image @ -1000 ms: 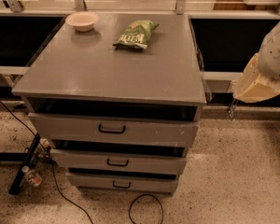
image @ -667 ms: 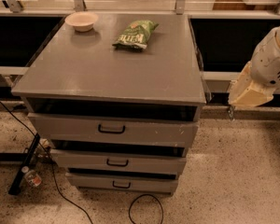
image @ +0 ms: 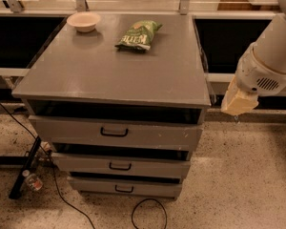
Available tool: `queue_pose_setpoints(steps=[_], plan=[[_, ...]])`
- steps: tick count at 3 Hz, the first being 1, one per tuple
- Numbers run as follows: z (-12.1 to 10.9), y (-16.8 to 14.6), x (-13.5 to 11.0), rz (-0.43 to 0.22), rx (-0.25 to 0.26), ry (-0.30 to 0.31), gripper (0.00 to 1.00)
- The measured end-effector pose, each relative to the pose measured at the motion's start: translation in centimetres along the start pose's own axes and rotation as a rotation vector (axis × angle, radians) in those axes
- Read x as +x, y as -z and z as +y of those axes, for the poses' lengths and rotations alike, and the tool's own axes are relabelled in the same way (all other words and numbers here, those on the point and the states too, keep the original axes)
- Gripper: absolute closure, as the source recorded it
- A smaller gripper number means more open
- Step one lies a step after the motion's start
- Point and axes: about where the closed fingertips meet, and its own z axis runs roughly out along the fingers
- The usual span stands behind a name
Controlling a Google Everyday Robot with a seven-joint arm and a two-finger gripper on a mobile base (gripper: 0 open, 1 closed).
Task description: Open top drawer
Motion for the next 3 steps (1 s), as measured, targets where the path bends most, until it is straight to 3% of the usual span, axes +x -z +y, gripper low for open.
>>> queue_pose_setpoints(steps=[1, 2, 3], plan=[[0.1, -1.5, -0.3, -0.06, 0.001, -0.033, 1.0], [0.6, -2.4, -0.5, -0.15, 0.033, -0.061, 1.0], [2.5, -2.3, -1.3, -0.214, 0.105, -0.006, 1.0]])
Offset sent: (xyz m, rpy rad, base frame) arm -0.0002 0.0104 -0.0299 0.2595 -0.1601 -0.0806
